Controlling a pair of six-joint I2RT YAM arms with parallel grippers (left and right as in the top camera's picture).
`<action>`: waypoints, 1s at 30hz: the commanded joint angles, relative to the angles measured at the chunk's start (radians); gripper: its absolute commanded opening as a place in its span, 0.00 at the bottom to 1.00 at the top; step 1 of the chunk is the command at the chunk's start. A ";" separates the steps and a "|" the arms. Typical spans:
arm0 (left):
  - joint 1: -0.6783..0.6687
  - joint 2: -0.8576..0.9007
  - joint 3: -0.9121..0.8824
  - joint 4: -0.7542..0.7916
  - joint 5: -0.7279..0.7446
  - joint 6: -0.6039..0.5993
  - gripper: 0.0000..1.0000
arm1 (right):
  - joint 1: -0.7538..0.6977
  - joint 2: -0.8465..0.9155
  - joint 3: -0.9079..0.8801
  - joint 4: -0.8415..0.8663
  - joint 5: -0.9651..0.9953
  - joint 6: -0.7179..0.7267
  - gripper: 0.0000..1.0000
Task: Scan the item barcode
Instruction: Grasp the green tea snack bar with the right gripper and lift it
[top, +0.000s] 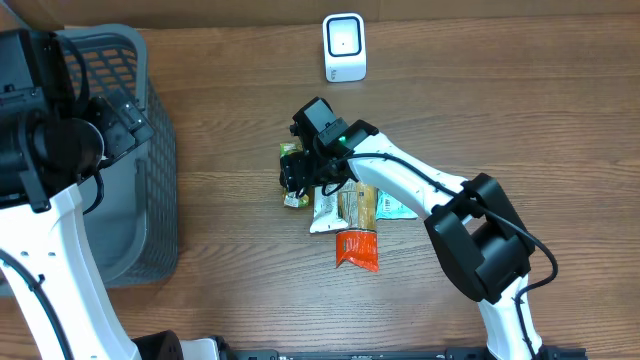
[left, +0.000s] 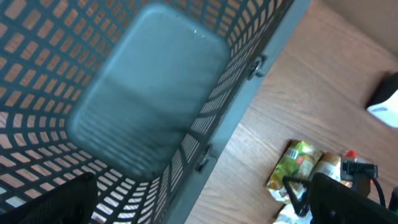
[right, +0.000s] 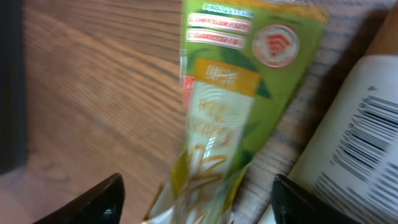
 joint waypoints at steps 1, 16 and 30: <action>0.005 0.004 -0.017 0.000 -0.014 0.022 0.99 | 0.006 0.044 0.002 -0.004 0.071 0.029 0.65; 0.004 0.004 -0.017 0.000 -0.014 0.022 1.00 | 0.005 0.084 0.000 -0.132 -0.050 0.097 0.28; 0.004 0.004 -0.017 0.000 -0.014 0.022 0.99 | -0.111 -0.079 0.354 -0.483 -0.026 -0.140 0.04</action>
